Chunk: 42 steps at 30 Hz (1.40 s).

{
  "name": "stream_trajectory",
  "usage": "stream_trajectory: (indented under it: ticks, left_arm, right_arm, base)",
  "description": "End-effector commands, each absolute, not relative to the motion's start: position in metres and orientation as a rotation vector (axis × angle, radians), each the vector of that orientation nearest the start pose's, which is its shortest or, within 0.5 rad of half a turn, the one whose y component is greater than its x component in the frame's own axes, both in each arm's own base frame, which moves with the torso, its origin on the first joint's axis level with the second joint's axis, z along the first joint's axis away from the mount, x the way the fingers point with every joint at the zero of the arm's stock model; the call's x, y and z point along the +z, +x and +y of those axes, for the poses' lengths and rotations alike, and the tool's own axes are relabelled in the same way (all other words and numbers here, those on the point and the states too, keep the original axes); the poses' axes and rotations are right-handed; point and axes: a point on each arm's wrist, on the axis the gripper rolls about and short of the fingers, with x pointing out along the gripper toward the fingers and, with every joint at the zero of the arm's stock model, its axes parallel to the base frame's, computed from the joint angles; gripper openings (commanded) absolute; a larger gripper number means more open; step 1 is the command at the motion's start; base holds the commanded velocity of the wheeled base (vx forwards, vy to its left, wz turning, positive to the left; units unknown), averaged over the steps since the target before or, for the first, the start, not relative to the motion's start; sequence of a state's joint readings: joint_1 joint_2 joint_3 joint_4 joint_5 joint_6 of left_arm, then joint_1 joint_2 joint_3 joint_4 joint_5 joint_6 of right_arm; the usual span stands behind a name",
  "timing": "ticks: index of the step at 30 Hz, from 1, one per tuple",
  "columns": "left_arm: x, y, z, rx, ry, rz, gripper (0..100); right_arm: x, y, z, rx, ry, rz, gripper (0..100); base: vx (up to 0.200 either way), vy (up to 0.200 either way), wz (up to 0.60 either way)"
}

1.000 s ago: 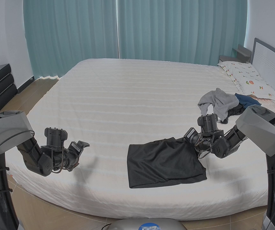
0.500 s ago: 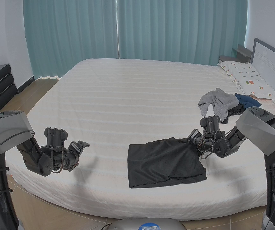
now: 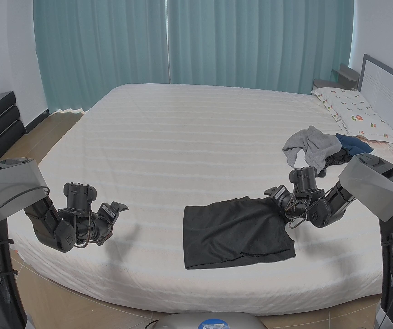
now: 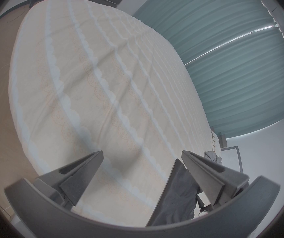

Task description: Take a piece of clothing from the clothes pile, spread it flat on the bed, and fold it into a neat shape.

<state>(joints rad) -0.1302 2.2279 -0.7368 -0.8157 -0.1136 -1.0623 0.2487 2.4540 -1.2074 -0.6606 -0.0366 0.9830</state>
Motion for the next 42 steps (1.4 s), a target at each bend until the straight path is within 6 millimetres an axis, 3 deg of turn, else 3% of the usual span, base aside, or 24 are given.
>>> stream_trajectory:
  ticks: [1,4,8,18,19,36,42]
  left_arm:
    - [0.004,0.349,-0.048,0.148,-1.008,0.737,100]
    - [0.004,0.349,-0.048,0.148,-1.008,0.737,100]
    - [0.004,0.349,-0.048,0.148,-1.008,0.737,100]
    - [0.005,0.349,-0.048,0.148,-1.008,0.736,100]
    - [0.005,0.349,-0.048,0.148,-1.008,0.736,100]
    - [0.004,0.349,-0.048,0.148,-1.006,0.737,100]
    - [0.004,0.348,-0.049,0.145,-0.995,0.74,100]
  right_arm:
    - [0.01,0.433,0.104,-0.059,0.887,0.55,100]
    - [0.012,0.434,0.102,-0.049,0.884,0.533,100]
    - [-0.006,0.433,0.101,0.036,0.837,0.58,100]
    - [-0.024,0.439,0.097,0.066,0.81,0.561,100]
    - [-0.026,0.439,0.095,0.065,0.793,0.561,0]
    - [-0.025,0.442,0.075,0.013,0.788,0.518,0]
    - [-0.033,0.444,0.068,-0.028,0.785,0.514,0]
  base:
    - [0.0,0.0,0.0]
    - [0.0,0.0,0.0]
    - [0.0,0.0,0.0]
    - [0.0,0.0,0.0]
    - [0.0,0.0,0.0]
    - [0.0,0.0,0.0]
    - [0.0,0.0,0.0]
